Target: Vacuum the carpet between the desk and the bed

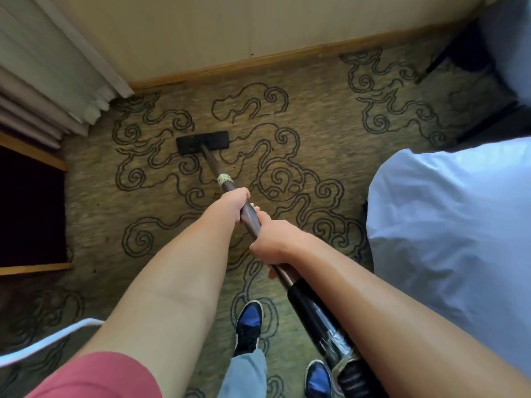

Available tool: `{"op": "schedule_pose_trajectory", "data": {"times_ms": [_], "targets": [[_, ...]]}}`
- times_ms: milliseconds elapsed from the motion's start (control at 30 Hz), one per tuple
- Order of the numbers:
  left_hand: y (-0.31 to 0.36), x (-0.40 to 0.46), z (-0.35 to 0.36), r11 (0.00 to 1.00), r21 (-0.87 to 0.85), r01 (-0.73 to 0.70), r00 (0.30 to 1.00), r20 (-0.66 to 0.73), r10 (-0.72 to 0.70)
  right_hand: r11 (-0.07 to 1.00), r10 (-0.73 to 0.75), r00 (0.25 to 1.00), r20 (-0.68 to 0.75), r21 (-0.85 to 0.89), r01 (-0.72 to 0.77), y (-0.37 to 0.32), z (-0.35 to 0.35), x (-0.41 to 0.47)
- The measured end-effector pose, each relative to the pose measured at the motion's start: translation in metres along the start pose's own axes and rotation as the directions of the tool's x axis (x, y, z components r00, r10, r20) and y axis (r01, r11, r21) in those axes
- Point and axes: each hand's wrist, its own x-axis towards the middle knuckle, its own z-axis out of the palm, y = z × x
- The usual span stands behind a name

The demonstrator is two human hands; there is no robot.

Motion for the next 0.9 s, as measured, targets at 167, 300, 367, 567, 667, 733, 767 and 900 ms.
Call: {"op": "schedule_pose_trajectory", "data": {"times_ms": [167, 300, 367, 567, 667, 733, 767, 900], "targets": [[-0.044, -0.028, 0.029, 1.000, -0.001, 0.031, 0.999, 0.009, -0.031, 1.000, 0.014, 0.999, 0.051, 0.017, -0.015, 0.039, 0.010, -0.035], [-0.088, -0.044, 0.049, 0.999, 0.044, 0.030, 0.999, 0.009, -0.031, 0.999, 0.014, 0.996, 0.085, -0.038, -0.011, 0.076, 0.026, -0.073], [-0.109, -0.052, 0.056, 0.994, 0.102, 0.050, 0.999, -0.011, -0.049, 0.999, -0.002, 0.995, 0.100, -0.051, 0.007, 0.089, 0.029, -0.091], [-0.201, -0.100, 0.096, 0.996, 0.018, 0.086, 0.996, 0.024, -0.087, 0.988, -0.021, 0.990, 0.142, -0.149, 0.043, 0.159, 0.069, -0.161], [-0.235, -0.110, 0.111, 0.998, 0.004, 0.060, 0.998, 0.004, -0.060, 0.987, -0.068, 0.984, 0.162, -0.134, 0.090, 0.184, 0.079, -0.184], [-0.255, -0.121, 0.119, 0.998, 0.041, 0.045, 0.999, -0.001, -0.045, 0.988, -0.068, 0.981, 0.182, -0.122, 0.091, 0.197, 0.085, -0.197], [-0.263, -0.124, 0.122, 0.998, 0.038, 0.042, 0.999, 0.007, -0.042, 0.990, -0.055, 0.979, 0.195, -0.116, 0.079, 0.202, 0.089, -0.203], [-0.312, -0.128, 0.121, 0.997, -0.003, 0.082, 0.997, -0.002, -0.082, 0.959, -0.055, 0.978, 0.199, -0.261, 0.107, 0.220, 0.125, -0.229]]}}
